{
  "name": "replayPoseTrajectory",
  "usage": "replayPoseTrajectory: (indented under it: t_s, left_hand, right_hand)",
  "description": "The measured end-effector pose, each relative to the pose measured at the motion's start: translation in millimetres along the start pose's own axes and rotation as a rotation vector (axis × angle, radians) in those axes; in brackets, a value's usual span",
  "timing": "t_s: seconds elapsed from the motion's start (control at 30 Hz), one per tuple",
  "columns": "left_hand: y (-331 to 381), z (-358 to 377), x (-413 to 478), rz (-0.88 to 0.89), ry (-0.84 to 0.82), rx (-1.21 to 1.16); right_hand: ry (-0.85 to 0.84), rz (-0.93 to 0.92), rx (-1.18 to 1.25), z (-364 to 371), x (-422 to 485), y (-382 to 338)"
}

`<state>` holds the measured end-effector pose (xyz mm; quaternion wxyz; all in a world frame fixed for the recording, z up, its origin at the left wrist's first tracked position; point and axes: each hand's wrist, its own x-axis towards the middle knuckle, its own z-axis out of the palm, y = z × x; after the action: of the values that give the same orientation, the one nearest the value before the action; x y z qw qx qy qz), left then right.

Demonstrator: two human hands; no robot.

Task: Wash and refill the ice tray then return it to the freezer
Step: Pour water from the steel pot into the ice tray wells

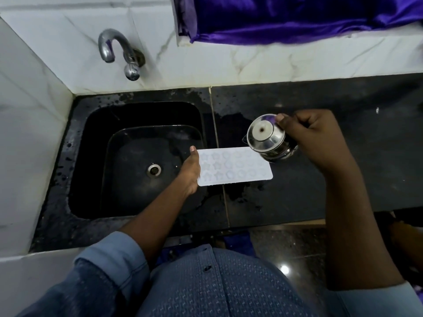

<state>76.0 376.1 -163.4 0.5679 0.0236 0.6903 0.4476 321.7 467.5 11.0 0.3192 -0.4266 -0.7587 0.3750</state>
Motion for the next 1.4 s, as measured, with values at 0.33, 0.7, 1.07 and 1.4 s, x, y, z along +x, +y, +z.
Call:
replayPoseTrajectory:
  t_s: [0.33,0.7,1.07,1.4]
  left_hand:
    - [-4,7,11,0.016,0.006,0.015]
    - [-14,-8,49,-0.011,-0.028,0.08]
    - [6,-16,5,0.164,0.015,0.269]
    - [34,-59,-102,0.801,-0.288,0.311]
  right_hand:
    - [-0.055,0.119,0.186,14,-9,28]
    - [-0.103,0.196,0.309,30,-23,45]
    - [-0.157,0.282,0.473,64,-39,36]
    - [-0.152,0.268,0.667,111,-30,2]
